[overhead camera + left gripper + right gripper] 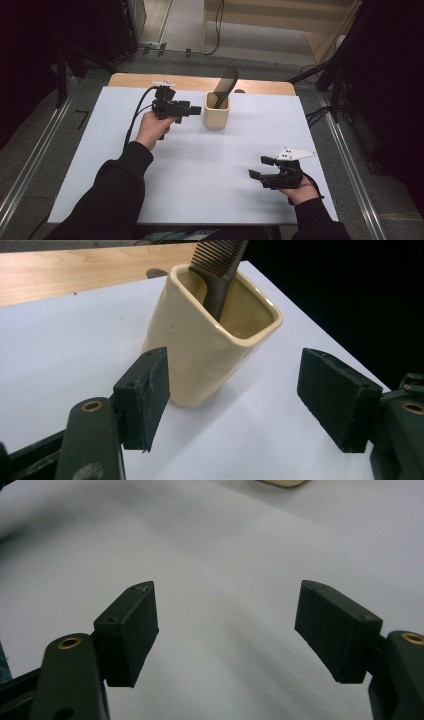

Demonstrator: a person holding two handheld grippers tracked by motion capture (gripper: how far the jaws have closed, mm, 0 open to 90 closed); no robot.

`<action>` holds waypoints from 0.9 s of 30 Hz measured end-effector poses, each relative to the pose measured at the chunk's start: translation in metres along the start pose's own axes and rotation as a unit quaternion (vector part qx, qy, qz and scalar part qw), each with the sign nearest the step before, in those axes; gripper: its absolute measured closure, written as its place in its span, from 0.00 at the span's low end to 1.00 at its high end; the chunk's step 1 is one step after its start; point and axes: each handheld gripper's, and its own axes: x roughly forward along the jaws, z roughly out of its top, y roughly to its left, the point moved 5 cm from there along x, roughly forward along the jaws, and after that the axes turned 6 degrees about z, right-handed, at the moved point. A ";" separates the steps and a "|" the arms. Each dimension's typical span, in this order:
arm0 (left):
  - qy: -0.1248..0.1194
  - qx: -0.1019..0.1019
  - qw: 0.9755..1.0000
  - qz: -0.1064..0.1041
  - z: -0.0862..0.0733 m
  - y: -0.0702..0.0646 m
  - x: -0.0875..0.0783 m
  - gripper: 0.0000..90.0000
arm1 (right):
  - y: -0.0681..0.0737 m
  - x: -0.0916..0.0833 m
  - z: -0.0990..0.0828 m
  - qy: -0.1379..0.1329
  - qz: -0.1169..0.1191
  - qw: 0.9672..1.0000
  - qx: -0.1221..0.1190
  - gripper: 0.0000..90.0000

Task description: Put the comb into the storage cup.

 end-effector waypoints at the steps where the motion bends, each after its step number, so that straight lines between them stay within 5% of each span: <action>1: 0.001 -0.003 1.000 -0.001 -0.003 0.000 -0.001 0.33 | 0.000 0.000 0.000 0.000 -0.001 1.000 0.000 0.26; 27: 0.008 0.006 1.000 -0.003 -0.029 -0.013 -0.020 0.33 | -0.003 0.000 -0.001 0.001 -0.006 1.000 0.002 0.26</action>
